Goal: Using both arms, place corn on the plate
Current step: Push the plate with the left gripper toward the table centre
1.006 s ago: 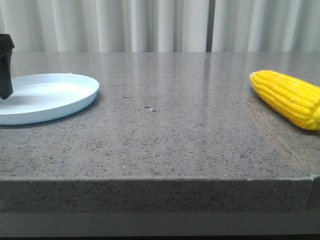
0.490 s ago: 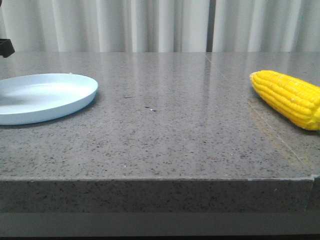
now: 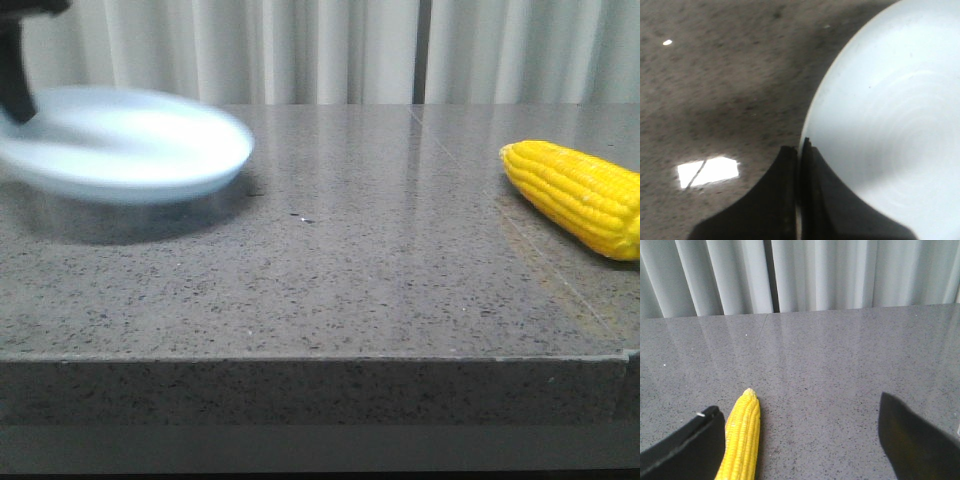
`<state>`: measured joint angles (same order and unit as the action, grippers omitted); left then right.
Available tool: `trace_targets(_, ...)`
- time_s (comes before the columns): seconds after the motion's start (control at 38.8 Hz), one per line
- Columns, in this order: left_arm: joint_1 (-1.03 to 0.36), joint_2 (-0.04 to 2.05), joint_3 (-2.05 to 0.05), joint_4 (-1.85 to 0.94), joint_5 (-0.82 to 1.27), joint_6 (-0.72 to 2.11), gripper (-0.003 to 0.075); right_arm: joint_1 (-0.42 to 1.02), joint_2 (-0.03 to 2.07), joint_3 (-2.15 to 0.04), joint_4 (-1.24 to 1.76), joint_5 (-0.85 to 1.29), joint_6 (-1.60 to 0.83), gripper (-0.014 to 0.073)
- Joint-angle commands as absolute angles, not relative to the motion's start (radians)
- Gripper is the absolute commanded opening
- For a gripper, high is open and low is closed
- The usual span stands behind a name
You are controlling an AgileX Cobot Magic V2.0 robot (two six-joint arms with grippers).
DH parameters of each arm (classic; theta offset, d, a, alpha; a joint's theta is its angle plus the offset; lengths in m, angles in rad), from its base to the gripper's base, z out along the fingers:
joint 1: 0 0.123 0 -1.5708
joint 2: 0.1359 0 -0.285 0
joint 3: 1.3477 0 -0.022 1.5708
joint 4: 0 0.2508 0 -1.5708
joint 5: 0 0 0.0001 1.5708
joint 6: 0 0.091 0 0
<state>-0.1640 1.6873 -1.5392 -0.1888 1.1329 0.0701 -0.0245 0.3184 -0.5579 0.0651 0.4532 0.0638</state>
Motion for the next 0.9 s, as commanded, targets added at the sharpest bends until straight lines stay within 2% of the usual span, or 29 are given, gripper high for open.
trace_targets(0.0, -0.234, 1.635, -1.599, -0.238, 1.114, 0.071, -0.0020, -0.030, 0.335, -0.593, 0.072, 0.379, 0.058, 0.0645)
trace_targets(0.26, -0.371, 1.733, -1.605, -0.354, 1.049, 0.071, -0.0020, -0.030, 0.335, -0.593, 0.072, 0.379, 0.058, 0.0645)
trace_targets(0.54, -0.413, 1.819, -1.605, -0.354, 1.024, 0.071, -0.0008, -0.030, 0.335, -0.593, 0.072, 0.379, 0.058, 0.0645)
trace_targets(0.62, -0.413, 1.817, -1.610, -0.354, 1.024, 0.071, 0.0067, -0.030, 0.335, -0.593, 0.072, 0.379, 0.058, 0.0645)
trace_targets(0.83, -0.407, 1.800, -1.699, -0.303, 1.100, 0.071, 0.0453, -0.030, 0.335, -0.593, 0.072, 0.379, 0.058, 0.0645)
trace_targets(0.88, -0.407, 1.777, -1.731, -0.255, 1.133, 0.071, 0.0488, -0.030, 0.335, -0.593, 0.072, 0.379, 0.058, 0.0645)
